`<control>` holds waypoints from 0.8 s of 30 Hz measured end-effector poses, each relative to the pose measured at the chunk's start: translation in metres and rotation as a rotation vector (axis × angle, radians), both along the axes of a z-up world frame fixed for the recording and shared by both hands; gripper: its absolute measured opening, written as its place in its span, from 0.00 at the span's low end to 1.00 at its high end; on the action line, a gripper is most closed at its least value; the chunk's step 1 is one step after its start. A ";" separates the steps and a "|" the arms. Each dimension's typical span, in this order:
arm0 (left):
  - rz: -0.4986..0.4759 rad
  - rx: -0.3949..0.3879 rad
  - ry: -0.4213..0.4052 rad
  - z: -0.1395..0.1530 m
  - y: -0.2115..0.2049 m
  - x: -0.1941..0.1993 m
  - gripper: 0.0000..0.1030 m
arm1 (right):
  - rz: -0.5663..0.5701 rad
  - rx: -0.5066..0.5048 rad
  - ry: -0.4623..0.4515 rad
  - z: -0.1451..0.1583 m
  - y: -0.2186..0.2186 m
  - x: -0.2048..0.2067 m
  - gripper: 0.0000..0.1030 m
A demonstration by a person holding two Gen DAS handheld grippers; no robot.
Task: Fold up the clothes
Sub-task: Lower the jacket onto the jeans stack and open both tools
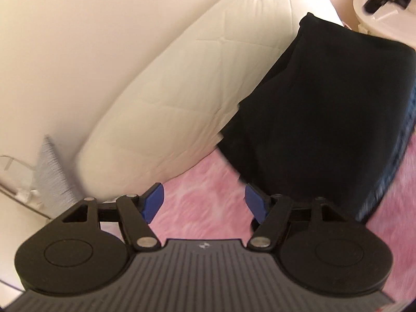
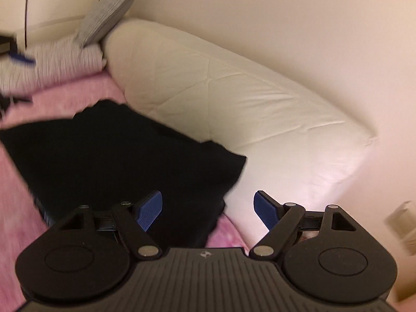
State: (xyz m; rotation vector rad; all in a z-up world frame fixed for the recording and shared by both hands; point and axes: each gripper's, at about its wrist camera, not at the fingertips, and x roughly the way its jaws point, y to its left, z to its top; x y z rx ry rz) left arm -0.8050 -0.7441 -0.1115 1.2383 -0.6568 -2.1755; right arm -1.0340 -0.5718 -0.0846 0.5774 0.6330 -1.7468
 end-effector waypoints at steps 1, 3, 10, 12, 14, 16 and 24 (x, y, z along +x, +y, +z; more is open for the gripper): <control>0.005 0.028 0.005 -0.007 -0.008 -0.012 0.65 | -0.003 -0.004 -0.046 -0.007 -0.018 -0.012 0.78; 0.015 0.084 0.014 -0.020 -0.025 -0.037 0.64 | -0.033 -0.021 -0.143 -0.026 -0.043 -0.039 0.77; 0.078 0.203 0.008 -0.063 -0.076 -0.087 0.68 | -0.138 0.063 -0.423 -0.075 -0.105 -0.111 0.40; 0.094 0.207 0.015 -0.068 -0.086 -0.092 0.68 | -0.134 0.100 -0.418 -0.083 -0.119 -0.114 0.40; 0.109 0.219 0.016 -0.071 -0.093 -0.097 0.68 | -0.151 0.127 -0.451 -0.091 -0.127 -0.117 0.41; 0.110 0.228 0.009 -0.070 -0.097 -0.099 0.68 | -0.155 0.128 -0.458 -0.093 -0.128 -0.119 0.44; 0.097 0.271 0.059 -0.027 -0.087 -0.071 0.56 | -0.149 0.070 -0.375 -0.050 -0.079 -0.093 0.52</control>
